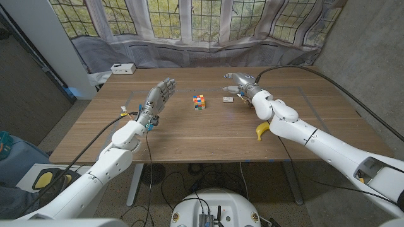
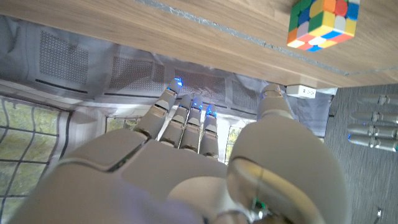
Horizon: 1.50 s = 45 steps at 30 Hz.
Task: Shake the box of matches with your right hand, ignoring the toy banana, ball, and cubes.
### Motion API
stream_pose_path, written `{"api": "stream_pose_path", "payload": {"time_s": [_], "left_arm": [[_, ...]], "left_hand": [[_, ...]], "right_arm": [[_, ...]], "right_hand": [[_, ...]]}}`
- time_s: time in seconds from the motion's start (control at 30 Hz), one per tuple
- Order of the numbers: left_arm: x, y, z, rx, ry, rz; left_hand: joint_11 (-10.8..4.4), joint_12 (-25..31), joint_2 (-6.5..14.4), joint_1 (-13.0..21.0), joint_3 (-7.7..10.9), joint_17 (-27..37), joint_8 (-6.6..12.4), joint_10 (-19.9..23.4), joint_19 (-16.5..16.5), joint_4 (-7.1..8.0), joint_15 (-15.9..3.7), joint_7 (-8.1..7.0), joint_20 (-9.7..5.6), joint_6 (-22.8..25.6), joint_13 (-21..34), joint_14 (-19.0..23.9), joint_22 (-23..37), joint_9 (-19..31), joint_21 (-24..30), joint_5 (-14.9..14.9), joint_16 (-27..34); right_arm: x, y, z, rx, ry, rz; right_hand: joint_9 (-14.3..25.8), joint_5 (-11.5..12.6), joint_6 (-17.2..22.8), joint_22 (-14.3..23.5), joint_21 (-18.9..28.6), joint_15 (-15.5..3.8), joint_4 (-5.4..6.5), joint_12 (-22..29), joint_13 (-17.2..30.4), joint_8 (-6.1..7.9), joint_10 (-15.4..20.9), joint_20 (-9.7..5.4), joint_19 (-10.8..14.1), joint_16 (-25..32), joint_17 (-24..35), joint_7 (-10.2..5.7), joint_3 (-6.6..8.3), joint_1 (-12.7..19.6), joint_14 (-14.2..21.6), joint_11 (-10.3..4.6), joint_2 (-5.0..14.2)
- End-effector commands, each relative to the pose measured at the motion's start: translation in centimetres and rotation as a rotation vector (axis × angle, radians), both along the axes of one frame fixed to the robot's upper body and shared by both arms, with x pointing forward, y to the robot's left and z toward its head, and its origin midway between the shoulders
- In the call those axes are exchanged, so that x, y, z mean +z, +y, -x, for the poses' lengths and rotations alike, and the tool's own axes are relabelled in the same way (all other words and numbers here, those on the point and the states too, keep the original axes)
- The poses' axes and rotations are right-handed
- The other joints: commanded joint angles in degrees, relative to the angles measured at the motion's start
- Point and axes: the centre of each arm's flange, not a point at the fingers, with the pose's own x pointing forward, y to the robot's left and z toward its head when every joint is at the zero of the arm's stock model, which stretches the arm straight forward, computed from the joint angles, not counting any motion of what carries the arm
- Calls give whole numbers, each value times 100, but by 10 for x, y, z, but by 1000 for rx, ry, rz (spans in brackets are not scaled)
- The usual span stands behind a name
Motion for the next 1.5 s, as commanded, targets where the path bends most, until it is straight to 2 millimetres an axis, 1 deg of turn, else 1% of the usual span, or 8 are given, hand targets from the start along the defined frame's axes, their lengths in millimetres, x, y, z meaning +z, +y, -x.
{"api": "stream_pose_path", "payload": {"time_s": [0.03,0.17,0.3,0.4,0.63,0.8,1.0,1.5], "left_arm": [[7,5,11,15,-22,-14],[9,3,11,14,-30,-20],[11,-1,9,7,-35,-15],[13,-4,8,3,-37,-25],[13,-8,6,-5,-32,-38],[12,-6,7,0,-36,-36],[12,-3,11,7,-39,-36],[0,6,16,27,-31,2]], "left_hand": [[16,-15,-43,48,45,15,5,-11,2,-13,7,40,5,2,27,30,20,21,47,2,6],[15,-14,-46,48,47,15,12,-8,2,-15,11,46,10,8,27,30,19,20,46,1,5],[13,-14,-51,47,49,15,24,-7,2,-16,11,53,11,30,27,30,19,20,45,0,5],[12,-15,-53,46,50,15,28,-9,0,-17,9,54,11,36,27,30,19,20,44,-1,5],[24,-14,-58,44,53,16,31,-7,-1,-19,14,47,10,35,27,28,19,20,42,-3,3],[29,-15,-62,42,54,16,30,-11,-1,-19,11,50,9,28,28,24,19,20,42,-4,2],[16,-17,-67,39,56,16,34,-17,-7,-20,11,51,7,32,28,20,20,20,38,-6,0],[28,-16,-115,7,36,19,40,-16,-18,-19,-1,42,-1,35,28,13,20,19,33,-25,0]], "right_arm": [[12,-11,31,105,-85,-167],[12,-26,37,171,-80,-262],[9,-41,42,244,-70,-366],[6,-52,46,299,-57,-441],[-3,-72,51,412,-47,-582],[-8,-83,54,463,-49,-658],[-15,-96,58,502,-51,-737],[-27,-119,51,593,1,-898]], "right_hand": [[17,-27,-69,7,-14,27,48,-6,1,-24,-49,1,-72,-41,6,-1,-26,-109,-63,9,-2],[16,-28,-73,8,-15,70,93,1,2,-3,-85,25,-126,-42,6,40,-48,-204,-107,21,16],[10,-17,84,10,-13,101,183,21,3,74,-120,48,-219,-33,11,134,-76,-384,-171,118,79],[4,-12,105,10,-33,179,214,35,2,80,-123,52,-335,-57,8,156,-100,-470,-274,147,78],[-2,-6,98,11,-23,183,256,45,2,73,-129,26,-395,-48,8,221,-125,-578,-312,215,87],[-5,-4,68,12,-8,206,286,52,2,60,-128,19,-399,-38,8,239,-148,-655,-318,274,84],[-7,-6,44,13,-5,209,316,55,2,51,-135,21,-422,-33,9,257,-170,-727,-332,285,82],[-12,-21,-77,15,18,217,405,62,2,17,-153,14,-446,-20,9,237,-243,-947,-360,276,59]]}}
